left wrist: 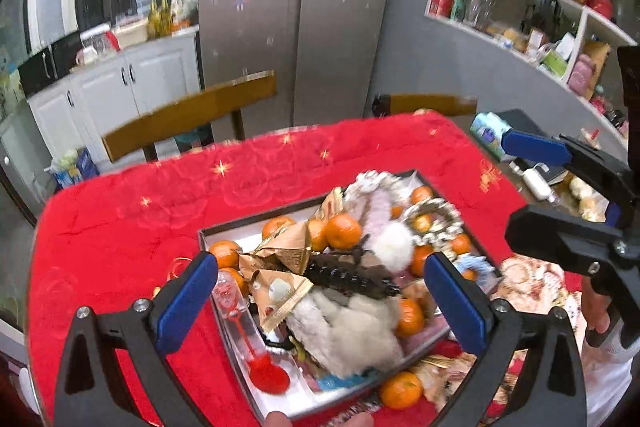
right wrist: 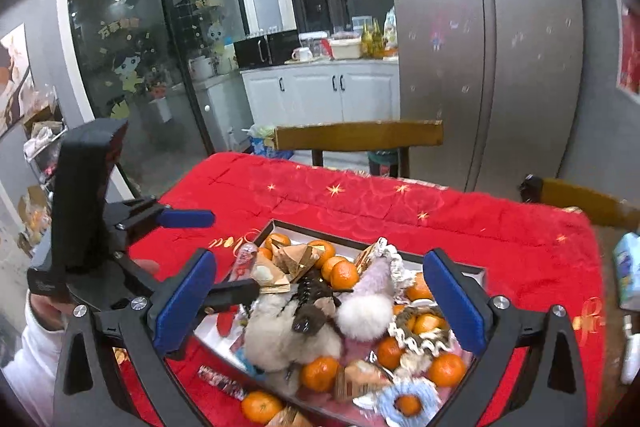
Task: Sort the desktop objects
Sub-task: 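Withdraw both open tools from the tray back toward the remaining loose items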
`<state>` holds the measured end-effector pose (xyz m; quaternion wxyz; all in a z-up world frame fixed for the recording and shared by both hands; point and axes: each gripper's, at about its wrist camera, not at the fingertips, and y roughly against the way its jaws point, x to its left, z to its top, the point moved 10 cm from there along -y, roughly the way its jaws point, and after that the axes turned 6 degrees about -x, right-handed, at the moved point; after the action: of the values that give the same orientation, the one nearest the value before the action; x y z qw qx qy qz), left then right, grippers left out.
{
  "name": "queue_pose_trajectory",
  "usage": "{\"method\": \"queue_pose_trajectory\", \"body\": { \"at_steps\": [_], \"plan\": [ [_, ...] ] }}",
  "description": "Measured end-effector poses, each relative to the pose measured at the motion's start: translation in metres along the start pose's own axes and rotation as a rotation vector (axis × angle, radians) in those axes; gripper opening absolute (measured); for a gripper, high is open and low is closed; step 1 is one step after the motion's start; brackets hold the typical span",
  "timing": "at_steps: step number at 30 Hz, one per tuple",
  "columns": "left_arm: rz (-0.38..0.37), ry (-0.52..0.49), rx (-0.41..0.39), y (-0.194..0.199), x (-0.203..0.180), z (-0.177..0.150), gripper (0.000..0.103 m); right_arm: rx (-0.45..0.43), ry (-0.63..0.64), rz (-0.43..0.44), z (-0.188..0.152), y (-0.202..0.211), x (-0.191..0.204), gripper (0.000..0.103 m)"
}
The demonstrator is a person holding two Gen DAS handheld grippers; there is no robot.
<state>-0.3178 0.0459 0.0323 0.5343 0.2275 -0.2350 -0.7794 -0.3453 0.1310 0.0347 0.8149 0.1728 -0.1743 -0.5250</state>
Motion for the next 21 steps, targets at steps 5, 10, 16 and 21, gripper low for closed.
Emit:
{"method": "queue_pose_trajectory", "body": {
  "at_steps": [5, 10, 16, 21],
  "plan": [
    [0.007, -0.001, -0.082, 0.054, -0.013, 0.012, 0.103, -0.103, 0.001, -0.058, 0.019, 0.052, 0.012, 0.103],
    [0.016, -0.017, -0.171, 0.104, -0.025, 0.013, 0.103, -0.164, -0.050, -0.060, 0.023, 0.089, 0.019, 0.103],
    [0.037, -0.030, -0.246, 0.145, -0.038, -0.006, 0.103, -0.219, -0.117, -0.074, 0.003, 0.120, 0.023, 0.103],
    [0.073, 0.019, -0.312, 0.169, -0.036, -0.029, 0.103, -0.257, -0.151, -0.096, -0.028, 0.139, 0.026, 0.103]
  ]
}}
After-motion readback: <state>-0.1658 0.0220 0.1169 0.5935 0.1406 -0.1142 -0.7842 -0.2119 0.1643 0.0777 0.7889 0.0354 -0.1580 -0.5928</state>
